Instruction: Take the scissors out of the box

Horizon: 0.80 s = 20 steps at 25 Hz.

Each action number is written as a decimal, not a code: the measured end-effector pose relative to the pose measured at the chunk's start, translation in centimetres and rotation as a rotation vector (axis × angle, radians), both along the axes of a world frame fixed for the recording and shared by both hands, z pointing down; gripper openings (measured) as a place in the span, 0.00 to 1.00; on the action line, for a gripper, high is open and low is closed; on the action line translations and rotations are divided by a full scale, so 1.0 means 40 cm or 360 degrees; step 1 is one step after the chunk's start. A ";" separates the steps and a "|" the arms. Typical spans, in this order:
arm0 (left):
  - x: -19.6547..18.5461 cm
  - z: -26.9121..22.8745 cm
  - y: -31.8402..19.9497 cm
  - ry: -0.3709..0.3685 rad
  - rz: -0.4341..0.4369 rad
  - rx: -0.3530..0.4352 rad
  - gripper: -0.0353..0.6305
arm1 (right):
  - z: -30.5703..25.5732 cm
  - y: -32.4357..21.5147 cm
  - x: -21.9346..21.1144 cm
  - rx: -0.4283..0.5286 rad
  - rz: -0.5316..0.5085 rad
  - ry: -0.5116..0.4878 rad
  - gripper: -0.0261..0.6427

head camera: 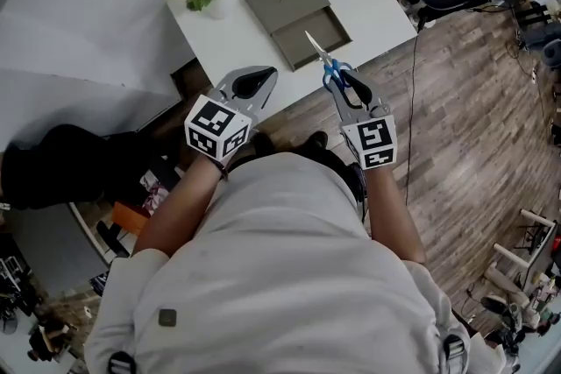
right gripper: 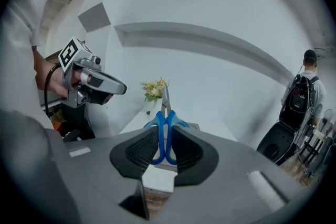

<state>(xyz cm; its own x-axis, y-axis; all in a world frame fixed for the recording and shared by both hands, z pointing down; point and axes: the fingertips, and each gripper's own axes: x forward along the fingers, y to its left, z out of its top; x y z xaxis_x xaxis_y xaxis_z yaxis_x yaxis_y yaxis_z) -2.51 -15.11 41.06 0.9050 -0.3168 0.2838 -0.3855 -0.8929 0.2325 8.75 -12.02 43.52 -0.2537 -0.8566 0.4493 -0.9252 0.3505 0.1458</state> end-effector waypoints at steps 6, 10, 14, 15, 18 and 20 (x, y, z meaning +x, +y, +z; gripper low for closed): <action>0.054 -0.026 0.043 0.0001 -0.0011 0.0027 0.06 | -0.028 0.049 0.053 0.0066 0.0000 -0.0041 0.19; 0.120 -0.056 0.089 0.0023 -0.0041 0.0030 0.06 | -0.052 0.089 0.102 0.0095 -0.0038 -0.0070 0.19; 0.197 -0.076 0.142 0.0032 -0.0074 0.0054 0.06 | -0.055 0.141 0.165 0.0097 -0.0090 -0.0083 0.19; 0.215 -0.079 0.159 0.0033 -0.0083 0.0058 0.06 | -0.051 0.158 0.183 0.0092 -0.0097 -0.0087 0.19; 0.257 -0.084 0.211 0.0018 -0.0117 0.0079 0.06 | -0.048 0.206 0.236 0.0088 -0.0116 -0.0100 0.19; 0.271 -0.083 0.247 0.0002 -0.0156 0.0085 0.06 | -0.050 0.237 0.261 0.0095 -0.0139 -0.0119 0.19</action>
<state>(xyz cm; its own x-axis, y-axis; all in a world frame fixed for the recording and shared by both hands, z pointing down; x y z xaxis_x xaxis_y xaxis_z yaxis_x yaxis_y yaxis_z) 8.32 -5.24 37.75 0.8693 -0.4185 0.2631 -0.4713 -0.8622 0.1859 19.18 -2.52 41.54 -0.3595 -0.8544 0.3751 -0.9005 0.4230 0.1006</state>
